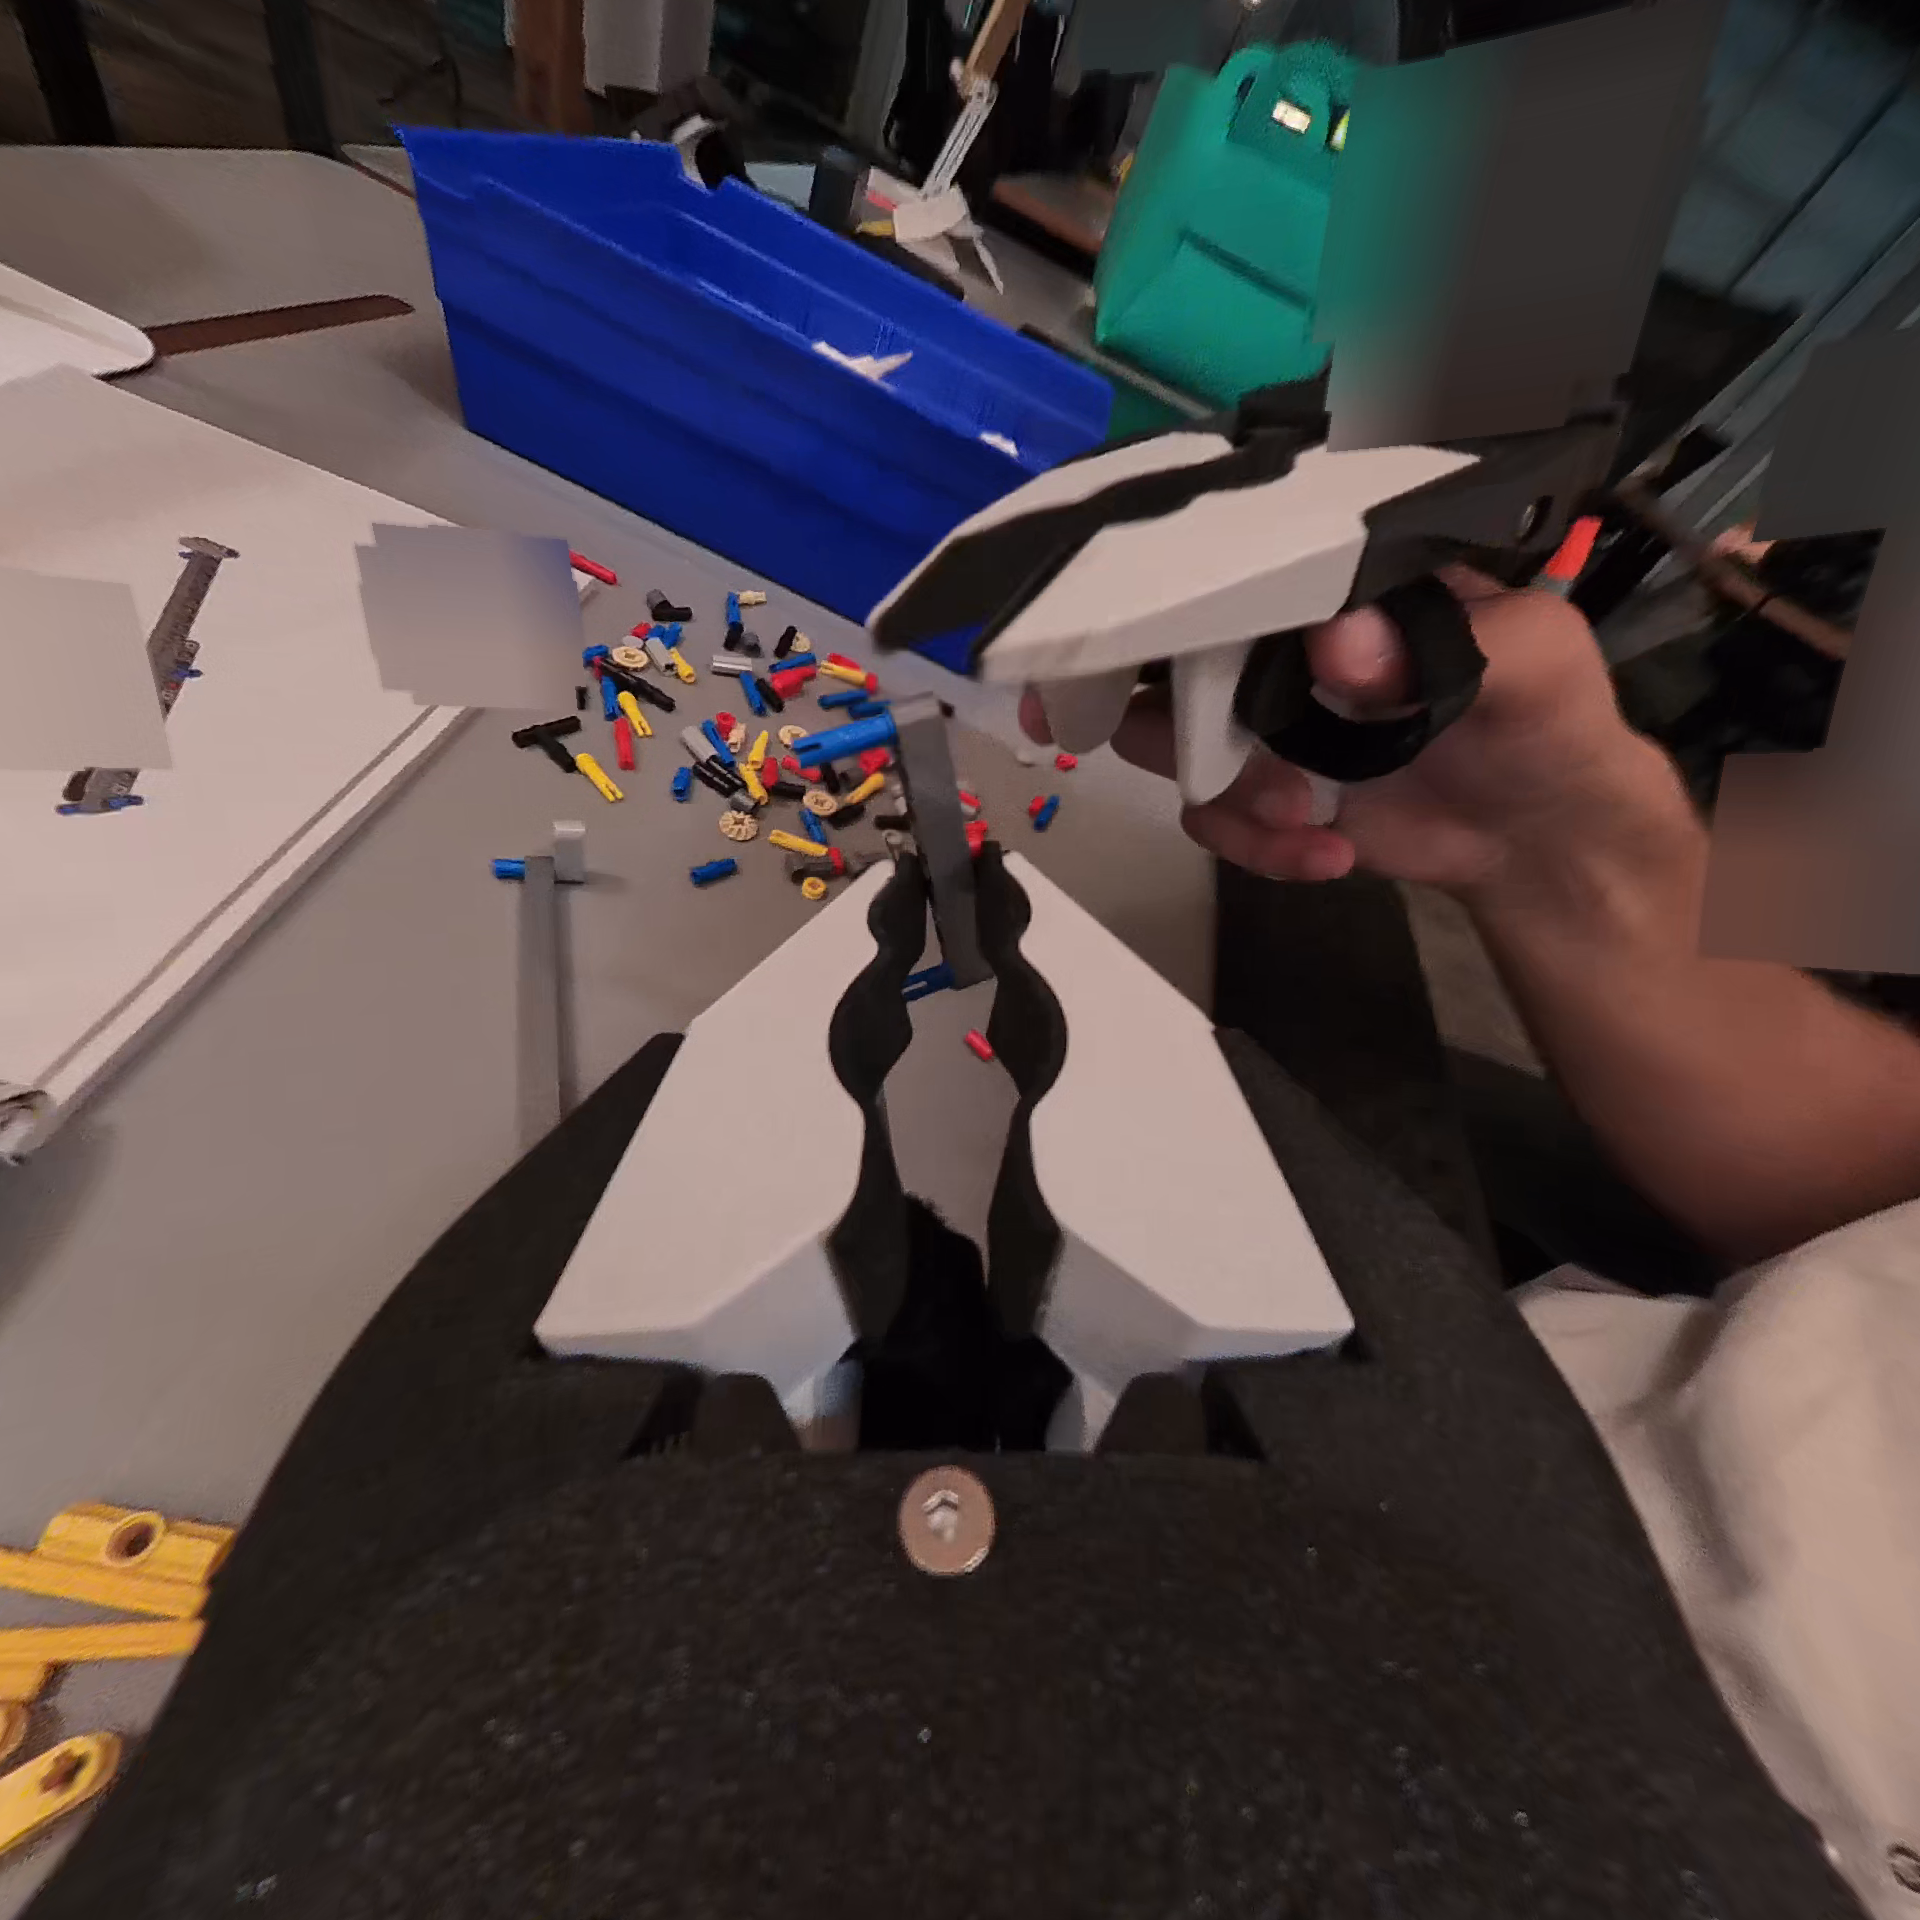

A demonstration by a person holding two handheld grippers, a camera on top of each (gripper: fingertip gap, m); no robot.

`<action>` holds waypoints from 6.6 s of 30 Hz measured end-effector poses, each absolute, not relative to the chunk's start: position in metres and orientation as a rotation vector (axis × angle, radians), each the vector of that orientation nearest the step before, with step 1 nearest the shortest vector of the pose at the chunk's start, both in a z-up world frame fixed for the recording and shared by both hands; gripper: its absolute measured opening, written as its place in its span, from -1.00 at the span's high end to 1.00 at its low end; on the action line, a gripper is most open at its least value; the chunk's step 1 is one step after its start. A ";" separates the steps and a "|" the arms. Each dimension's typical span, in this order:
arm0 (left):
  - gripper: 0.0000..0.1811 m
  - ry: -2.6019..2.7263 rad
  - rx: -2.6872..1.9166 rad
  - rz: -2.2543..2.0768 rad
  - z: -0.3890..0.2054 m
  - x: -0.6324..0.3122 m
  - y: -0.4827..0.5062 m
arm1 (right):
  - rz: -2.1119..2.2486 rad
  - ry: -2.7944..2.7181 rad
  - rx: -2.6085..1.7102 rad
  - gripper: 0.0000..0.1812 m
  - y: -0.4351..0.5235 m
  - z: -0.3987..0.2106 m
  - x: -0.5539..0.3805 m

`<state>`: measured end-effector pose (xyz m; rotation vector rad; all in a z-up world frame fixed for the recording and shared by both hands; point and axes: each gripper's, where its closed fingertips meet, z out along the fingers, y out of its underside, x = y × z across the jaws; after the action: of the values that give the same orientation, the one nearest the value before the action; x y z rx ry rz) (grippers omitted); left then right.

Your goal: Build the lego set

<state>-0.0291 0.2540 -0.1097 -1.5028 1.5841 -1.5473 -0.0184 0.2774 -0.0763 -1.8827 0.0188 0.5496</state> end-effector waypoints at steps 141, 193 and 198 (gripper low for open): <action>0.93 1.624 -0.600 -0.336 -0.105 -0.056 0.334 | 0.261 -0.269 -1.852 0.76 0.316 -0.119 0.042; 0.93 1.051 -1.122 -1.962 -0.030 -0.062 0.279 | 0.978 -0.323 -1.283 0.72 0.281 -0.015 -0.049; 0.94 1.009 -1.221 -2.099 -0.038 -0.058 0.276 | 0.946 -0.304 -1.342 0.91 0.285 -0.023 -0.042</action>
<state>-0.0576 0.2760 -0.0378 -1.2213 1.0088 -2.0992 -0.0416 0.2850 -0.0234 -1.3422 -0.3038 0.9465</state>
